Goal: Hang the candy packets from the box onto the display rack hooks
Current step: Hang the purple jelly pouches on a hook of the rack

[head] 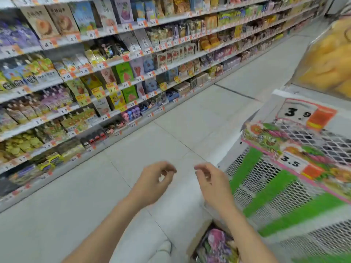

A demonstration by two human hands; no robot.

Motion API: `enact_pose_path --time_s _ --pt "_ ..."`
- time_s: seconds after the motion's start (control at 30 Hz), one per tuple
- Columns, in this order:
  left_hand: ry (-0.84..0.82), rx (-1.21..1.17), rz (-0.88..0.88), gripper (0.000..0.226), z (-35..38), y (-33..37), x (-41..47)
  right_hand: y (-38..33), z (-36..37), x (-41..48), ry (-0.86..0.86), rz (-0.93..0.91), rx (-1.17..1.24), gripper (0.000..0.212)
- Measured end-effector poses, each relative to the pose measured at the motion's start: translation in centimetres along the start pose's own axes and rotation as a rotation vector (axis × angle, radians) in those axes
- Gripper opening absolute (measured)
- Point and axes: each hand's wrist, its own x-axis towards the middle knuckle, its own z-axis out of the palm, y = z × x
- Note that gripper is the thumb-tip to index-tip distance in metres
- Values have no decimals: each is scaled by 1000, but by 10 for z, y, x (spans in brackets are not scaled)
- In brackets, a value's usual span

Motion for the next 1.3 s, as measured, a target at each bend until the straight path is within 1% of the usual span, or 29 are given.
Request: enact_pose_path --time_s 0.07,0.17,0.27,0.37,0.47,0.57,0.67,0.73,0.8,0.87,0.93,0.97,1.03,1.07,1.13,1.17,1.23,1.3 --pt "25 -26 90 17 24 3 21 18 -3 5 102 -57 -17 16" --pt "-5 -82 183 18 79 -7 45 65 -2 0 226 -111 -19 16" --pt "-92 -119 246 19 164 -44 55 146 9 -16 300 -110 -63 15" --pt "-178 -118 325 18 260 -93 62 241 21 -30 378 -74 -131 17" --pt "-285 -29 397 16 359 -147 57 341 40 -52 407 -15 -188 19" --pt "-390 64 448 24 445 -195 47 429 62 -80 425 19 -264 18" --pt "-492 148 491 30 512 -233 35 495 83 -104 413 40 -395 19" --pt "-567 237 528 23 560 -261 21 539 99 -123 414 84 -448 19" --pt "-627 298 540 22 600 -290 1 573 115 -148 423 154 -507 17" --pt "-695 328 458 15 628 -321 -22 589 124 -172 374 222 -590 17" --pt "-776 428 377 14 645 -343 -43 588 125 -191 265 302 -658 18" --pt "-813 491 366 16 652 -348 -52 582 123 -198 197 348 -709 19" --pt "-867 579 394 24 667 -354 -61 571 116 -200 50 389 -805 28" --pt "-879 582 421 25 676 -357 -64 566 111 -198 -14 396 -840 32" --pt "-892 582 453 23 693 -362 -65 556 103 -194 -118 389 -886 26" --pt "-885 581 455 21 700 -367 -66 554 101 -195 -140 368 -900 23" --pt "-863 559 409 19 715 -379 -68 558 96 -202 -155 370 -930 22" --pt "-848 500 319 22 726 -382 -71 570 90 -211 -252 418 -990 19"
